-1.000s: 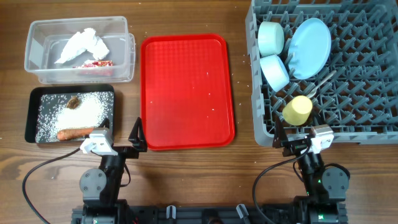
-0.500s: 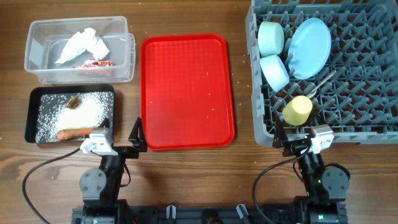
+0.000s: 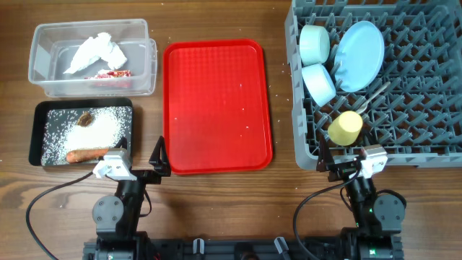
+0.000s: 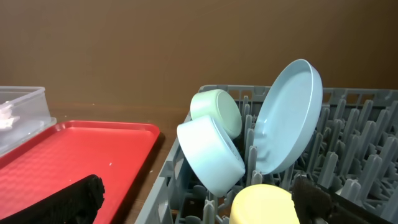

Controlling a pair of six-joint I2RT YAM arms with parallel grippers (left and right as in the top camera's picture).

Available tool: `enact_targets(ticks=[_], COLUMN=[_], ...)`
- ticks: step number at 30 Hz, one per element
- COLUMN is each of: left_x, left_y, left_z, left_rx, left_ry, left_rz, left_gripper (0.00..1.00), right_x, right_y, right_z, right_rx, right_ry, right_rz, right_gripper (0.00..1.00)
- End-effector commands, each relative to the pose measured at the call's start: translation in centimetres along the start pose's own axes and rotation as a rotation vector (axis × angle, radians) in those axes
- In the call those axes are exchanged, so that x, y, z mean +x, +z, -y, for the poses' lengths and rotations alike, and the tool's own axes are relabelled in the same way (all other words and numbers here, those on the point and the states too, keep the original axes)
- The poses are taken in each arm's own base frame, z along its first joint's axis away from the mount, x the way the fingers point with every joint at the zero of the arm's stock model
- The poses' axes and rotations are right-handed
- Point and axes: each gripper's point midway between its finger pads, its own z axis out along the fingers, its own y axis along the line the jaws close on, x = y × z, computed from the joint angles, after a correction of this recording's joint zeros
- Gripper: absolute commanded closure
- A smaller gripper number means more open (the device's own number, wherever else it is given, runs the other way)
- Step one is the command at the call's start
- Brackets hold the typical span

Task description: Sort waste into correct bins and load items into the dishwasher rack

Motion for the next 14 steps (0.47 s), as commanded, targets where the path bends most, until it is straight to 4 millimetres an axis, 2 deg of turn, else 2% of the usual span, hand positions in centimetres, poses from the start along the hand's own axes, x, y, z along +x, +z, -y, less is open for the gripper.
enact_targets(ticks=[1, 14], left_x=[0.09, 0.08], left_y=[-0.02, -0.02], left_z=[-0.36, -0.35], left_rx=[-0.016, -0.015], left_ry=[0.005, 0.005], left_rz=[0.003, 0.003], left_gripper=[0.0, 0.0], right_x=[-0.16, -0.16], right_y=[-0.04, -0.04], right_z=[-0.31, -0.31], right_rx=[-0.015, -0.015], right_ry=[-0.02, -0.02], right_rz=[0.01, 0.01], right_gripper=[0.0, 0.0])
